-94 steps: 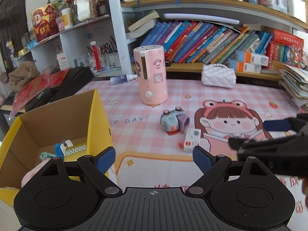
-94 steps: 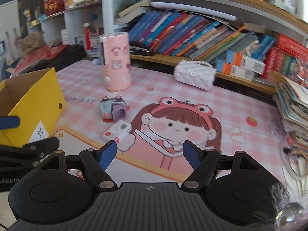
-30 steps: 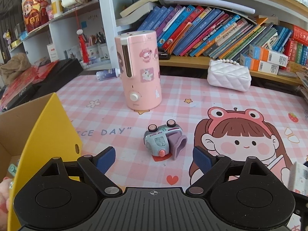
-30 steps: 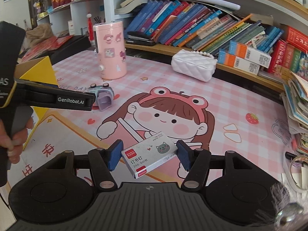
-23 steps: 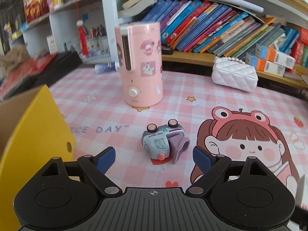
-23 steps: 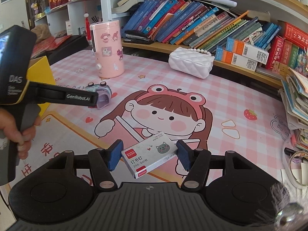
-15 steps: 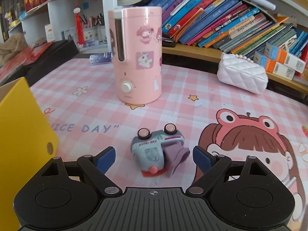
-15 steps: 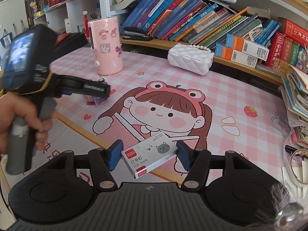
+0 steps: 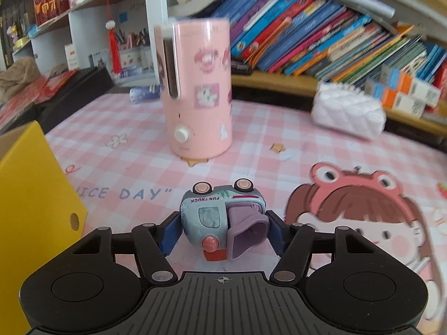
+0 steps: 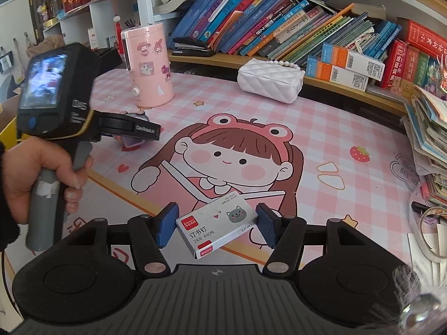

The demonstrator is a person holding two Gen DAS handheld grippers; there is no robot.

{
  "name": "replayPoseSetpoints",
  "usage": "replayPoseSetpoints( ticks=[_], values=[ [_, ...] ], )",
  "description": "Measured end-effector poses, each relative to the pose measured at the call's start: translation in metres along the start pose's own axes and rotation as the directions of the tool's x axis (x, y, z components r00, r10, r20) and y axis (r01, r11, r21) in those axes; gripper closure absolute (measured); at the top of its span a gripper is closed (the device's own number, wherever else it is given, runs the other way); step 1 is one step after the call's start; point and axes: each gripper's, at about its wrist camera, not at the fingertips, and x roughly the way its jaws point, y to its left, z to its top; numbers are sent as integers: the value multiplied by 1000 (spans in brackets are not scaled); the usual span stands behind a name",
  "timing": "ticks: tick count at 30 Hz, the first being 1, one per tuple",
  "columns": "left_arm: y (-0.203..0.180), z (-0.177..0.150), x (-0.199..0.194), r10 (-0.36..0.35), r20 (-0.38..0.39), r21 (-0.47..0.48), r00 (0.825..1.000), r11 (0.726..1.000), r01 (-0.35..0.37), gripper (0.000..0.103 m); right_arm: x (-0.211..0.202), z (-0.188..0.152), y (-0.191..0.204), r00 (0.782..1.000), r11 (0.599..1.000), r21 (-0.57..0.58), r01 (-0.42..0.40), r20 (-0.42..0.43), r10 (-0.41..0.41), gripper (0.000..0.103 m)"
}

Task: Organize objects
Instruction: 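Close the left gripper on the toy truck while the right gripper grasps the white pin box, then lift and carry the toy truck and pin box with both grippers toward the yellow box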

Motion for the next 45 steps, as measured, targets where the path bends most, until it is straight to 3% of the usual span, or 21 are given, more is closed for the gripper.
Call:
replayPoseSetpoints(
  ticks=[11, 24, 45],
  values=[
    [16, -4, -81, -130, 83, -21, 988, 991, 132, 40, -15, -3, 19, 1000, 1000, 20, 5, 12, -5, 45],
    [66, -51, -166, -256, 71, -18, 964, 966, 258, 40, -50, -25, 72, 1000, 998, 55, 11, -14, -10, 45],
    [185, -117, -234, -205, 38, -123, 978, 970, 208, 40, -89, -51, 204, 999, 998, -33, -46, -8, 46, 45]
  ],
)
